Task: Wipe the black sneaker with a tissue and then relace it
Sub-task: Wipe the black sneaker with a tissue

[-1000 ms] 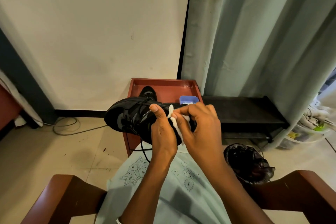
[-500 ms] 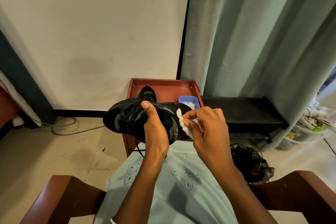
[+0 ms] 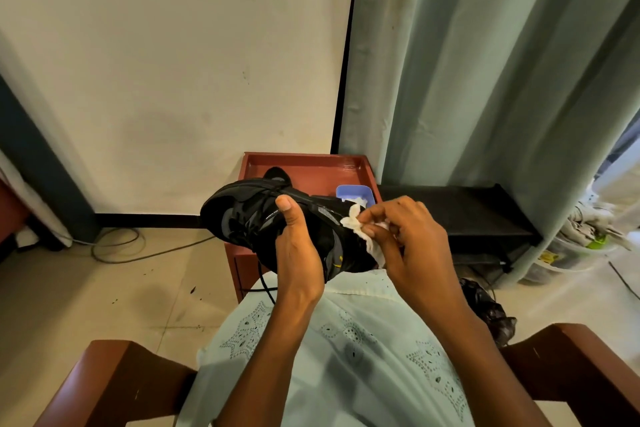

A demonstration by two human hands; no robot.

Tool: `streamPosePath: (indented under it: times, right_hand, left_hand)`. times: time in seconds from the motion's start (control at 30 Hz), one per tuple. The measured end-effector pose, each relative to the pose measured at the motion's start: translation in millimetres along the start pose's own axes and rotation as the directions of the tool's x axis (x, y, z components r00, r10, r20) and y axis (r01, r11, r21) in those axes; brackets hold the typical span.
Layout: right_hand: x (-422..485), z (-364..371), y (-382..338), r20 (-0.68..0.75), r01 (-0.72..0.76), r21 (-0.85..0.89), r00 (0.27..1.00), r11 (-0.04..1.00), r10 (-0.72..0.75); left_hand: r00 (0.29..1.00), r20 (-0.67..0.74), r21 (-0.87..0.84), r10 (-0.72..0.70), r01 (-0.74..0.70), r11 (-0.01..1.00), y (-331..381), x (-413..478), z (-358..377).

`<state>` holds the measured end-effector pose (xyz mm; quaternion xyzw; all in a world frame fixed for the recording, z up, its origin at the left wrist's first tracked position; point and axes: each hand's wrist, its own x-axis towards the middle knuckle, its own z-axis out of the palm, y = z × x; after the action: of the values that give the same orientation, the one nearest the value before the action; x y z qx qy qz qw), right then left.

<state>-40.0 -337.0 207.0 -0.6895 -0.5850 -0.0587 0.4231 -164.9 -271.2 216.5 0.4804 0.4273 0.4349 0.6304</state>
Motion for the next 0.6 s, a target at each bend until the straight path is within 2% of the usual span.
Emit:
streamPosePath:
  times: [0.33, 0.43, 0.6]
  right_hand:
    - [26.3, -5.5, -0.1, 0.024, -0.072, -0.026, 0.997, 0.997, 0.072]
    - [26.4, -7.9, -0.5, 0.077, -0.082, 0.059, 0.994, 0.995, 0.077]
    - [-4.9, -8.0, 2.7, 0.020, -0.085, 0.162, 0.996, 0.983, 0.083]
  left_hand:
    - [0.999, 0.044, 0.022, 0.021, -0.022, 1.000, -6.5, -5.1, 9.5]
    - [1.000, -0.016, -0.016, -0.001, 0.001, 1.000, -3.1, -3.7, 6.4]
    - [0.999, -0.034, -0.127, -0.020, 0.016, 0.992, 2.3, -1.4, 2.3]
